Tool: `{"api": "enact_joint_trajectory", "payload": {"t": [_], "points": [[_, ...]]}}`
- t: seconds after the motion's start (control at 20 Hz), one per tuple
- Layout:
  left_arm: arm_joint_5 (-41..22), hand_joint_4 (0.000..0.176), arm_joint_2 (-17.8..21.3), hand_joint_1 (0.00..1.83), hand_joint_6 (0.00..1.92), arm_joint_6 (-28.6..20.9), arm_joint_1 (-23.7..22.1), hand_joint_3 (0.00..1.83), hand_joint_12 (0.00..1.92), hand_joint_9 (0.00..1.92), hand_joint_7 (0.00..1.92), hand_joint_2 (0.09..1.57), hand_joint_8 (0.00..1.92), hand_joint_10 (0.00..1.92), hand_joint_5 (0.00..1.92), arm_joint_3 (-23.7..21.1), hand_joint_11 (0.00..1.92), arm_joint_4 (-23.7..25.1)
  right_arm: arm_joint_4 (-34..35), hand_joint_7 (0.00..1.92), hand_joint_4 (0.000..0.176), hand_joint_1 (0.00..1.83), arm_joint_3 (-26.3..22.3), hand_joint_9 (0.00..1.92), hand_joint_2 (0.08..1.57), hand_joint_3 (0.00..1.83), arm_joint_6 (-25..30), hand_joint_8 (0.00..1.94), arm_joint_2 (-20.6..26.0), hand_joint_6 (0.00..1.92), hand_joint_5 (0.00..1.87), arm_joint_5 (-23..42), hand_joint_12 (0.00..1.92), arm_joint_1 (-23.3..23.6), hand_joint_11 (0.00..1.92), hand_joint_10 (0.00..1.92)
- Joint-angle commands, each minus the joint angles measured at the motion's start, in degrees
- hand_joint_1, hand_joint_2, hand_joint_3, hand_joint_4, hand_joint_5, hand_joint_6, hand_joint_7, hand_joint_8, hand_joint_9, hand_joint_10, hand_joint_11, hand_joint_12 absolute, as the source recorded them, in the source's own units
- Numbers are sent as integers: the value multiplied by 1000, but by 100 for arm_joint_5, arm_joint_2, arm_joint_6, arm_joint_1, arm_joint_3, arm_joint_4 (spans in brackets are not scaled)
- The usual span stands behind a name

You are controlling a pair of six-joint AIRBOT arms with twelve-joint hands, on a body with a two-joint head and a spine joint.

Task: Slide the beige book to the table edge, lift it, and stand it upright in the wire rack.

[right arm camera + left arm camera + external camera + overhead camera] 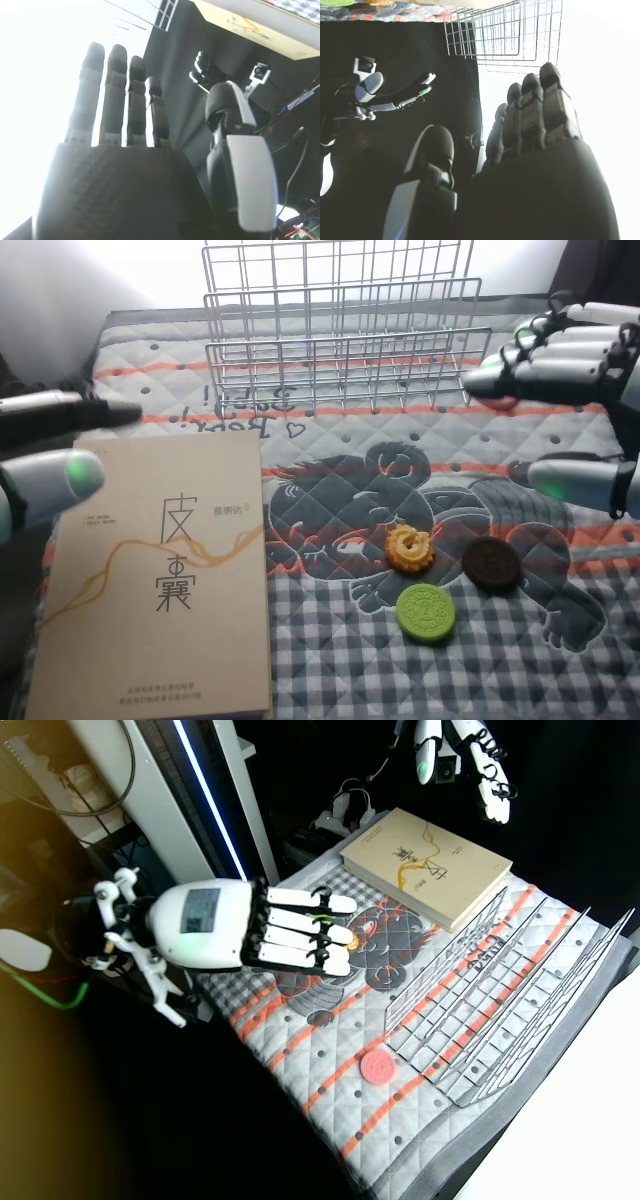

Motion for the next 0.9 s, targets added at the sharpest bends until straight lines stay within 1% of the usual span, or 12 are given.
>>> {"api": "enact_joint_trajectory", "payload": {"t": [0.0, 0.1, 0.15, 0.25, 0.35, 0.4, 0.45, 0.55, 0.6, 0.65, 0.7, 0.85], "points": [[-812, 96, 81, 0, 11, -32, -5, 8, 673, 309, 381, 1399, 10, 30, 501, -43, 0, -103, 119, 492, 0, 120, 28, 411, 1392, 2, 56, 2, -11, 2, 473, 620, 441, 123, 207, 5], [-1028, 78, 158, 21, 6, -32, 181, 2, 642, 323, 403, 1413, 4, 13, 527, -119, 0, -228, -121, 533, 1, 179, 66, 454, 1391, 0, 203, 8, -74, 4, 490, 508, 461, 216, 248, 11], [-1164, 83, 202, 9, 4, -32, 314, 0, 662, 322, 403, 1403, 2, 8, 530, -171, 0, -294, -362, 554, 3, 176, 103, 498, 1402, 1, 338, 4, -137, 3, 505, 366, 461, 339, 282, 9], [-1538, 117, 301, 0, 1, -33, 652, 0, 758, 319, 403, 1361, 0, 2, 476, -302, 0, -508, -1161, 570, 0, 66, 261, 518, 1461, 7, 735, 0, -461, 0, 525, -65, 407, 793, 333, 1], [-1967, 135, 352, 0, 4, -45, 1027, 2, 637, 281, 370, 1371, 4, 4, 405, -416, 0, -751, -1750, 535, 0, 71, 382, 489, 1496, 3, 1020, 0, -752, 0, 513, -331, 355, 1048, 369, 0], [-2271, 140, 383, 0, 5, -78, 1264, 2, 502, 240, 337, 1379, 6, 8, 382, -469, 0, -907, -2057, 552, 0, 103, 480, 500, 1495, 0, 1267, 2, -907, 3, 535, -418, 331, 1153, 411, 2], [-2572, 104, 402, 0, 9, -151, 1501, 3, 602, 254, 355, 1391, 7, 10, 426, -512, 0, -1067, -2359, 598, 0, 143, 563, 548, 1498, 1, 1536, 1, -1036, 1, 583, -485, 306, 1239, 536, 2], [-3216, 76, 416, 0, 3, -464, 1973, 2, 707, 278, 367, 1397, 4, 9, 438, -552, 0, -1409, -2861, 607, 0, 126, 658, 543, 1514, 3, 1863, 2, -1219, 1, 581, -623, 295, 1395, 540, 0], [-3564, 88, 420, 16, 1, -696, 2321, 0, 578, 263, 359, 1394, 4, 6, 438, -568, 0, -1574, -3121, 611, 0, 109, 668, 560, 1523, 0, 1956, 2, -1269, 0, 603, -732, 374, 1488, 550, 0], [-3665, 82, 427, 2, 1, -853, 2501, 1, 448, 252, 339, 1398, 7, 2, 434, -593, 0, -1703, -3376, 612, 0, 123, 692, 571, 1521, 0, 2076, 1, -1331, 2, 620, -833, 414, 1581, 557, 1], [-3664, 71, 421, 2, 3, -828, 2517, 1, 387, 253, 341, 1401, 4, 1, 444, -597, 0, -1738, -3548, 617, 0, 131, 709, 589, 1524, 0, 2146, 2, -1380, 3, 629, -894, 432, 1646, 574, 7], [-3662, 81, 326, 0, 2, -801, 2519, 0, 270, 220, 316, 1402, 2, 3, 424, -588, 0, -1802, -3827, 629, 0, 182, 787, 563, 1527, 0, 2270, 1, -1519, 1, 643, -961, 823, 1732, 373, 3]]}}
